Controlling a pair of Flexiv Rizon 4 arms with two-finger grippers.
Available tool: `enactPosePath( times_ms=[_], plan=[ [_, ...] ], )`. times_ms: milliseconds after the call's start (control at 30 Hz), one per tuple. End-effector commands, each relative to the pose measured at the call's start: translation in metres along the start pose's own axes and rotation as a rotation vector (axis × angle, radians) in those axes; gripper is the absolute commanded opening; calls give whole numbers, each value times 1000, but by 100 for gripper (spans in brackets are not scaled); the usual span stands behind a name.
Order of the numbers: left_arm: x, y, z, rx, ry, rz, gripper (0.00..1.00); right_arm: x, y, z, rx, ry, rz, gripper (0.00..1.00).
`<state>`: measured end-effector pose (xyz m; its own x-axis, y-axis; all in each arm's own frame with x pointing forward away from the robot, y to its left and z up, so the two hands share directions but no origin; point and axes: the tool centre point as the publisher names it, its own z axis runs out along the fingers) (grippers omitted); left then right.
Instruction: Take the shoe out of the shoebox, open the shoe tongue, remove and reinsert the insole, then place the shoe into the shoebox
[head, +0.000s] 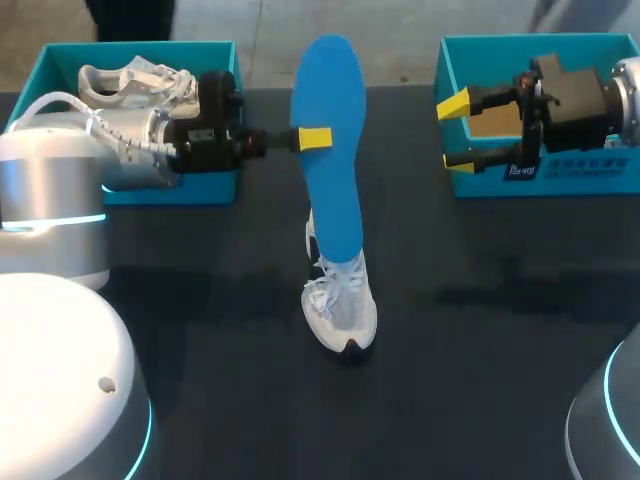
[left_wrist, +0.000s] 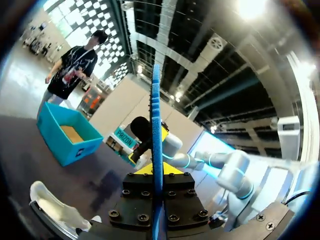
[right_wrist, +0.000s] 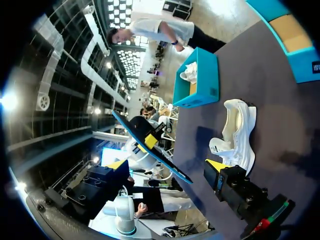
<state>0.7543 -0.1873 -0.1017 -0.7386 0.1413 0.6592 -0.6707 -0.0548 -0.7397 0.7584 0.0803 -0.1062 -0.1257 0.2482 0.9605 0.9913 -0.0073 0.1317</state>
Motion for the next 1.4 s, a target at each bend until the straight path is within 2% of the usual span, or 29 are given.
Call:
enactPosePath(
  times_ms=[33, 533, 733, 1233, 1400],
  plan=[
    [-1, -1, 2, 48, -11, -309, 0, 0, 0, 1, 0, -1, 0, 100],
    [-1, -1, 2, 48, -11, -309, 0, 0, 0, 1, 0, -1, 0, 100],
    [-6, 1, 3, 31, -1, -471, 0, 0, 0, 1, 0, -1, 0, 100],
    [-11, 3, 1, 23, 19, -648, 0, 0, 0, 1, 0, -1, 0, 100],
    [-14, 2, 2, -2, -3, -691, 0, 15, 0, 9, -19, -136, -28, 100]
  ],
)
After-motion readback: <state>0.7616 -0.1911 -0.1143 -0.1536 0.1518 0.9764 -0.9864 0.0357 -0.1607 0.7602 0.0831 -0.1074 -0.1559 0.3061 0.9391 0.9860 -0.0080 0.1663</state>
